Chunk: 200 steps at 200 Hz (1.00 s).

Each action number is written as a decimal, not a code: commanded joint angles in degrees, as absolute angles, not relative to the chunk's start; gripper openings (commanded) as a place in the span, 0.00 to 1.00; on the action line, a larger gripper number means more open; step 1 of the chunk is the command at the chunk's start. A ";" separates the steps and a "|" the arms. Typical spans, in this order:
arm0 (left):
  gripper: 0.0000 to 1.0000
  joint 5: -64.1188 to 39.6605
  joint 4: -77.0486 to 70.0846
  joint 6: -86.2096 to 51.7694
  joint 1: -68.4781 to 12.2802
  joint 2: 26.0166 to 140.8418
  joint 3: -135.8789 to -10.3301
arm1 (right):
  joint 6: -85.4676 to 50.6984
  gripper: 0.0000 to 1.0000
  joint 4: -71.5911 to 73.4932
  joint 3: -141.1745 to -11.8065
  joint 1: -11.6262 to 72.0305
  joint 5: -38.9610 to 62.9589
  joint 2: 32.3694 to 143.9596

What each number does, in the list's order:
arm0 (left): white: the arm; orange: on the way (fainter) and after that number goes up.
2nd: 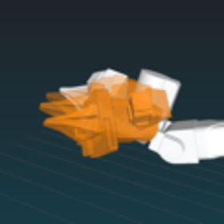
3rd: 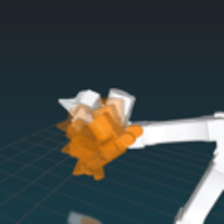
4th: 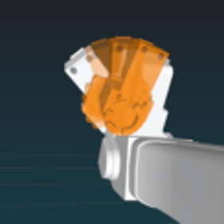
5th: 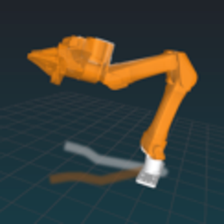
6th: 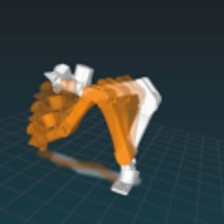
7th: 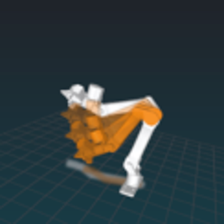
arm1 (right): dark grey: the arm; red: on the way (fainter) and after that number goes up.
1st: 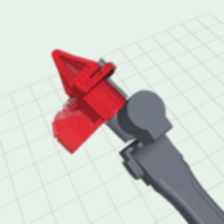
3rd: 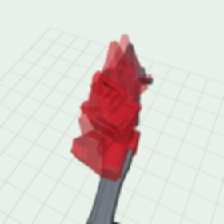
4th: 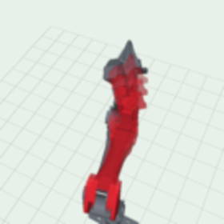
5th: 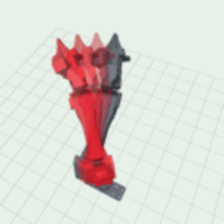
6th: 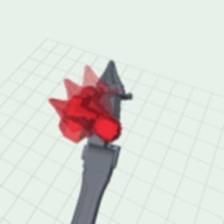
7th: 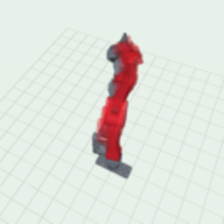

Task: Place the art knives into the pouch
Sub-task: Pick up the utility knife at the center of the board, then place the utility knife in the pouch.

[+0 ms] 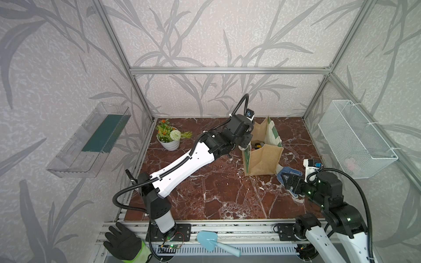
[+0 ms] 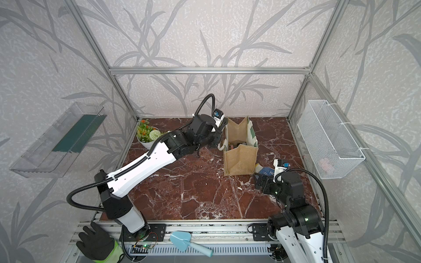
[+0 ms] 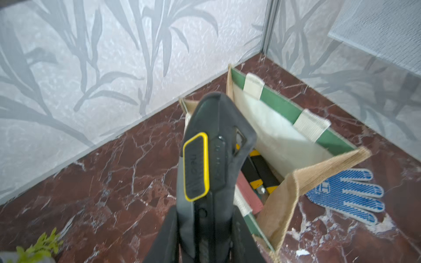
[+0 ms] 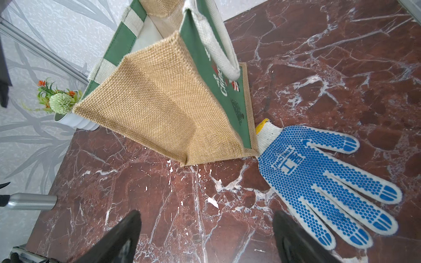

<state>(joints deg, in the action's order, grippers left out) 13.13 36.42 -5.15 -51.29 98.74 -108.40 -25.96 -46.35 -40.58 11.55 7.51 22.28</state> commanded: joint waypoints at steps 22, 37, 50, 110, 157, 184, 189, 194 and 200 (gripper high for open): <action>0.16 5.74 37.97 -1.22 -51.81 107.30 -119.86 | -26.26 0.91 -45.30 -38.93 11.43 6.24 21.41; 0.16 3.64 38.57 -1.14 -51.86 110.44 -123.29 | -26.19 0.91 -45.29 -38.47 11.43 6.00 20.97; 0.16 2.53 39.67 -1.01 -51.86 113.31 -126.80 | -26.31 0.91 -45.34 -38.20 11.43 5.65 20.58; 0.42 -0.78 52.07 1.10 -51.93 127.93 -149.00 | -26.12 0.91 -45.54 -37.98 11.43 4.13 19.52; 0.92 3.88 50.72 1.42 -52.12 123.45 -144.52 | -26.10 0.96 -43.54 -37.29 11.43 -0.94 20.73; 0.99 9.45 45.67 1.82 -52.12 115.40 -133.34 | -26.46 0.98 -41.24 -38.05 11.43 -6.19 26.36; 0.99 10.75 44.42 1.93 -52.11 113.54 -130.62 | -26.61 0.99 -40.52 -38.22 11.43 -6.78 27.27; 0.99 12.00 43.14 1.94 -52.04 111.56 -127.84 | -26.55 0.99 -39.35 -38.23 11.43 -7.53 28.07; 0.99 13.38 41.57 1.98 -52.03 109.31 -124.67 | -26.55 1.00 -37.85 -37.89 11.47 -8.44 28.61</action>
